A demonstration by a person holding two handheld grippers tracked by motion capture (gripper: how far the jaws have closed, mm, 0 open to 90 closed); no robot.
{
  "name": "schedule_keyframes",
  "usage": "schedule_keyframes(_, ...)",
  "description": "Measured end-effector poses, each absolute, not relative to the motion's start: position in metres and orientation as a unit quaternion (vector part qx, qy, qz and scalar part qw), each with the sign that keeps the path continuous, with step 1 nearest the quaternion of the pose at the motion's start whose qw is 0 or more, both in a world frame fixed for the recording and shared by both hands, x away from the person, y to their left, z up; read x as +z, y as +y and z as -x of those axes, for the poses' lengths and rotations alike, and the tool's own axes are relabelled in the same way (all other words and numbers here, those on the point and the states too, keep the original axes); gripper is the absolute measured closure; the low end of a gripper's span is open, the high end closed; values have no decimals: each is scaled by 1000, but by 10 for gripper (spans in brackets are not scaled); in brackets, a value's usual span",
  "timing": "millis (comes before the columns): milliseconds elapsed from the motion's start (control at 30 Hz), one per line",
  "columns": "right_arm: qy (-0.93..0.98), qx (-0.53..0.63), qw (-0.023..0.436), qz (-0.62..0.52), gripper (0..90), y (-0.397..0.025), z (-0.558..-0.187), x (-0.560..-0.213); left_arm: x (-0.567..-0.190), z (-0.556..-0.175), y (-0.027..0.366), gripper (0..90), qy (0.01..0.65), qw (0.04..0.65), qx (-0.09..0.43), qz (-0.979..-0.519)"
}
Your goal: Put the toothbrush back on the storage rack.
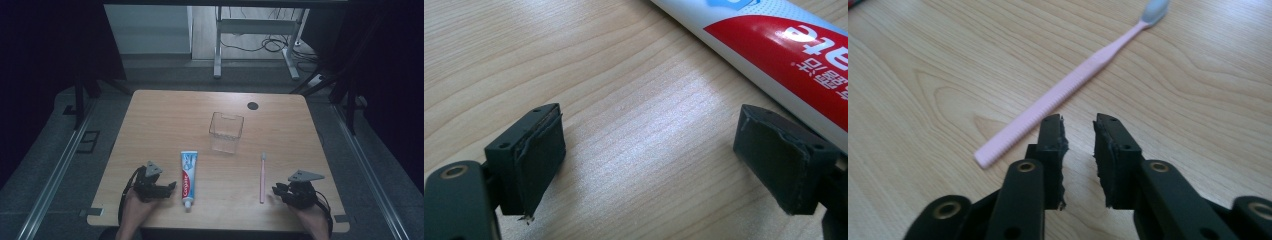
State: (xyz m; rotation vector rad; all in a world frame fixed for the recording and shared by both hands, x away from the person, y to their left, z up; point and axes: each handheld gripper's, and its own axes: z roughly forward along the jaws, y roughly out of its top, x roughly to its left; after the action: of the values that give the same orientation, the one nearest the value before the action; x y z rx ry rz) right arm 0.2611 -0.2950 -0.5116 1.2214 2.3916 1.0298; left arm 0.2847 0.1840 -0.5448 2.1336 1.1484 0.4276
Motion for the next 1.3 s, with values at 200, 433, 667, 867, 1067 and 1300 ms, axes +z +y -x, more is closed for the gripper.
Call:
schedule_keyframes(200,830,358,121,-411,769,-286,-265,-508,-545,-285,184,132,440,334,164,-817)
schedule_keyframes(433,840,363,111,-388,805,-274,-270,-505,-545,-285,184,131,440,334,164,-818)
schedule_keyframes(667,852,360,110,-364,804,-257,-274,-508,-545,-285,184,131,439,333,164,-818)
schedule_keyframes(867,857,359,103,-354,797,-246,-276,-513,-545,-285,184,131,440,334,164,-818)
schedule_keyframes(1067,865,344,97,-352,804,-241,-276,-519,-545,-285,184,132,439,334,164,-818)
schedule_keyframes(1300,864,339,94,-360,805,-246,-274,-520,-545,-285,184,132,440,334,164,-818)
